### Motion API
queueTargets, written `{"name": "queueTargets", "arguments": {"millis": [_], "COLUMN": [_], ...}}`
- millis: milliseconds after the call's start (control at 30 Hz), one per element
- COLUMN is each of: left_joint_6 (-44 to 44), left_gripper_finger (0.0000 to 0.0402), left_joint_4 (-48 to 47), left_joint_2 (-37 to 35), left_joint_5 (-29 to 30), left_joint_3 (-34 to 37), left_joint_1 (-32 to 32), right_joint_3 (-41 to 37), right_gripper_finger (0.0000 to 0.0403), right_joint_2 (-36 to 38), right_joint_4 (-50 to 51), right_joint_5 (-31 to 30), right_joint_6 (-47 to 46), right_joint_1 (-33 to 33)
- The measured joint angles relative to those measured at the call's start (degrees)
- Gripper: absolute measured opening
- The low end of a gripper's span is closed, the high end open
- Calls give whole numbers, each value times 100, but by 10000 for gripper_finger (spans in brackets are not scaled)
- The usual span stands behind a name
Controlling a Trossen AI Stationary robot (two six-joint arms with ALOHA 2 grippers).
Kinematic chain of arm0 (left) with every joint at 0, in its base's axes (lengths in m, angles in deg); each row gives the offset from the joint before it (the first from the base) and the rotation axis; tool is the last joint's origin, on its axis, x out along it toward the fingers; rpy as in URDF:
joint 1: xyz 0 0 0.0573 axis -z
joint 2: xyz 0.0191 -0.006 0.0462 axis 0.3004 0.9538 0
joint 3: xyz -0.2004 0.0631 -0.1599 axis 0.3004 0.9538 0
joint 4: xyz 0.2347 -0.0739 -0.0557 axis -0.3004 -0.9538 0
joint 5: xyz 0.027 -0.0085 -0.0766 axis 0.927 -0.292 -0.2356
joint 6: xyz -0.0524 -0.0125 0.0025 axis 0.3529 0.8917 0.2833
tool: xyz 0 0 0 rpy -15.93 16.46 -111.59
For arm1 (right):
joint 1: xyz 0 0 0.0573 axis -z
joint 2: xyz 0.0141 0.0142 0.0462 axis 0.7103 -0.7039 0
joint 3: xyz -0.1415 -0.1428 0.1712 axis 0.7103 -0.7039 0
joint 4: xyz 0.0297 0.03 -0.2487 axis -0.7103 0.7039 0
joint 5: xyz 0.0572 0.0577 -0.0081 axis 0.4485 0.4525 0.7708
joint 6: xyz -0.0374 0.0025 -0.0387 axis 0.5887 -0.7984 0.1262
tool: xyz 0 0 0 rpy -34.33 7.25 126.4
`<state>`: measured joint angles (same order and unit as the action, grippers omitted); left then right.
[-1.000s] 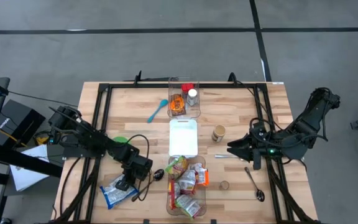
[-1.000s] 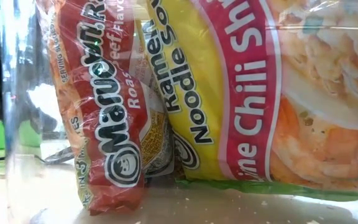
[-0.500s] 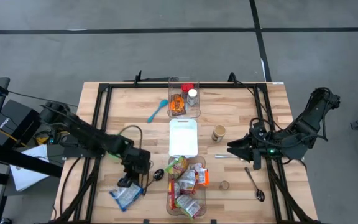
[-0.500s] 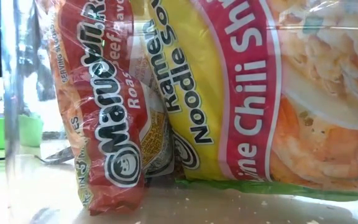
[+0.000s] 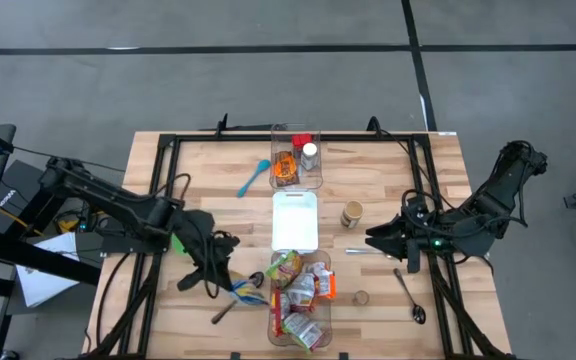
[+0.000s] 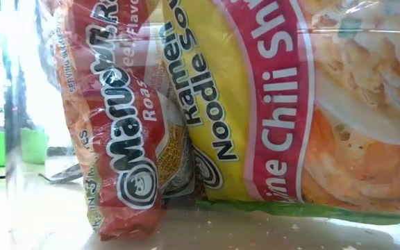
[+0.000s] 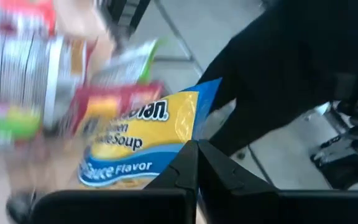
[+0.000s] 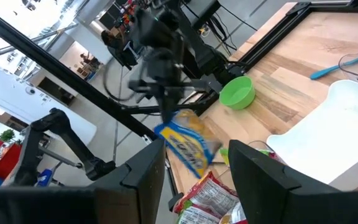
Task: Pick & Place Food Item
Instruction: Put the blue noodle pack into the bottom transparent bin
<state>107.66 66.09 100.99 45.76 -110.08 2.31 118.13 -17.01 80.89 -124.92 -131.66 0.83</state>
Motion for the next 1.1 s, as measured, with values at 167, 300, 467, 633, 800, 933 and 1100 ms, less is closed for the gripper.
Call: {"name": "queueTargets", "arguments": {"millis": [167,300,467,633,800,933,1100], "left_joint_6": [-51,-103,-701,-1189,-1581,-1609,-1550], "left_gripper_finger": [0,0,0,0,0,0,0], "left_joint_4": [469,1236,1662,1656,1585,1589,1771], "left_joint_2": [-1,56,352,1101,2035,2663,3128], "left_joint_5": [-1,60,326,361,384,293,179], "left_joint_3": [-407,-677,-1163,-1702,-2179,-2491,-2623], "left_joint_1": [0,-96,-266,-383,-455,-441,-358], "right_joint_3": [0,0,0,0,0,0,0], "right_gripper_finger": [171,171,171,171,171,171,171], "right_joint_2": [0,0,2,0,0,0,-2], "right_joint_4": [38,76,114,179,219,240,238], "right_joint_5": [-2,-2,-2,-2,-2,-2,0], "right_joint_6": [28,25,32,41,43,44,74], "right_joint_1": [0,0,0,0,-20,-97,-225]}}
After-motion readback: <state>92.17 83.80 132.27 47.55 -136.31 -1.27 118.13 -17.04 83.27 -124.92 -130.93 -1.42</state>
